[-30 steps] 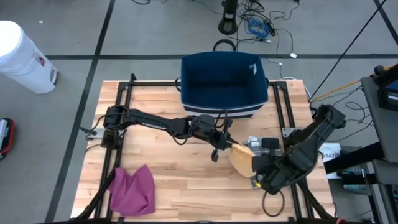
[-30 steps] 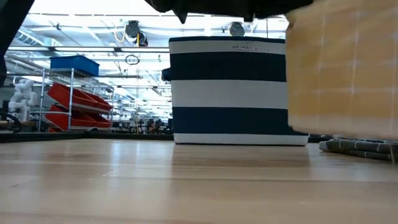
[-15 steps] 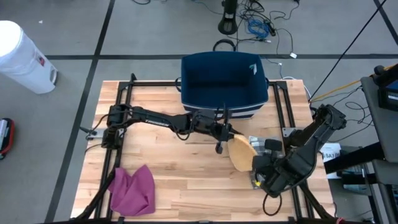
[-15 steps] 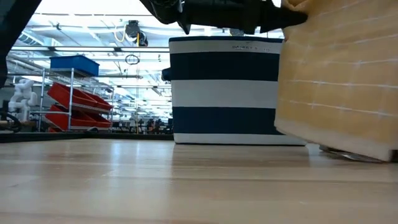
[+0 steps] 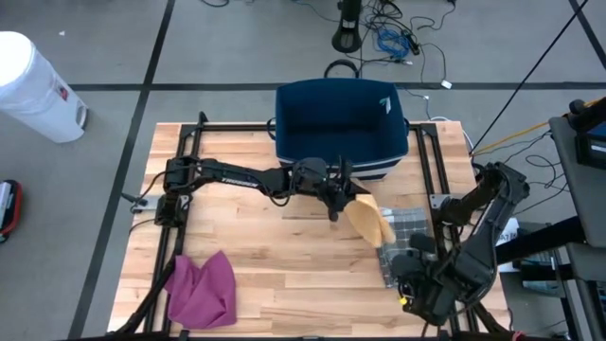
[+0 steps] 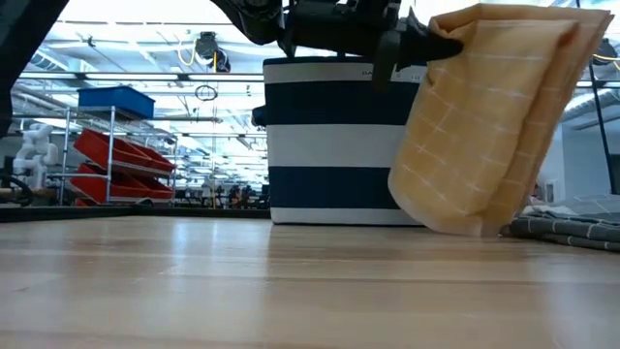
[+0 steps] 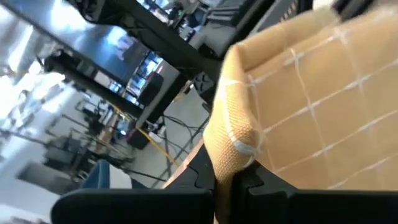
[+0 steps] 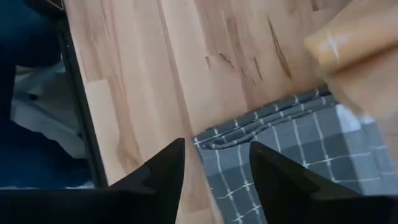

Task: Fold towel
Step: Stack the orange patterned towel on the gray patterned towel

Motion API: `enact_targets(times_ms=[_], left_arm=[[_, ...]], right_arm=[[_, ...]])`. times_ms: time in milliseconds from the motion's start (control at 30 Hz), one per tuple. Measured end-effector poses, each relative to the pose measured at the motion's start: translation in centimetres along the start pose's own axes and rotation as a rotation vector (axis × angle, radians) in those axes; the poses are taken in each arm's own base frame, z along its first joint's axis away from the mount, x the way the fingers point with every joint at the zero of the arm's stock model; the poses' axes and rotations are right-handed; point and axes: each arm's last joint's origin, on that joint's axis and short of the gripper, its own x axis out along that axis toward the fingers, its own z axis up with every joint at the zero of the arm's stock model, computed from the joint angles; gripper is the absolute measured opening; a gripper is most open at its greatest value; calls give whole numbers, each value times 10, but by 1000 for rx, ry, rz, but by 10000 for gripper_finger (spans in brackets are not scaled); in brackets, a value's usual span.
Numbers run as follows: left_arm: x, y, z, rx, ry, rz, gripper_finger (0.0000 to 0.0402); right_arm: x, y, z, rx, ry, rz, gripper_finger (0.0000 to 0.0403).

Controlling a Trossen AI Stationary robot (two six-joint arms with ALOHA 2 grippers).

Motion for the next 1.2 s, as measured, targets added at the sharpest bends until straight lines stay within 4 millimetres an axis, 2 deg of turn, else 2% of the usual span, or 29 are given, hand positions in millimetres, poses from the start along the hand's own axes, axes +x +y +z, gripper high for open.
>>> enact_targets(times_ms=[400,567,700,933,1100,1200], left_arm=[[-2,8,-4,223,5,41,7],[-5,18,-10,208,-29,75,7],[-5,16,-9,150,-122,7,7],[-2,-5,6,87,-246,-182,7],[4,-36,23,59,-283,-340,7],[11,-57,18,44,-251,-412,7]], right_arm=[[9,25,-19,101,-44,18,163],[17,34,-21,115,-47,20,162],[23,40,-21,136,-48,22,162],[23,49,-29,208,-53,71,162],[21,53,-34,244,-101,86,162],[23,55,-36,239,-115,78,162]])
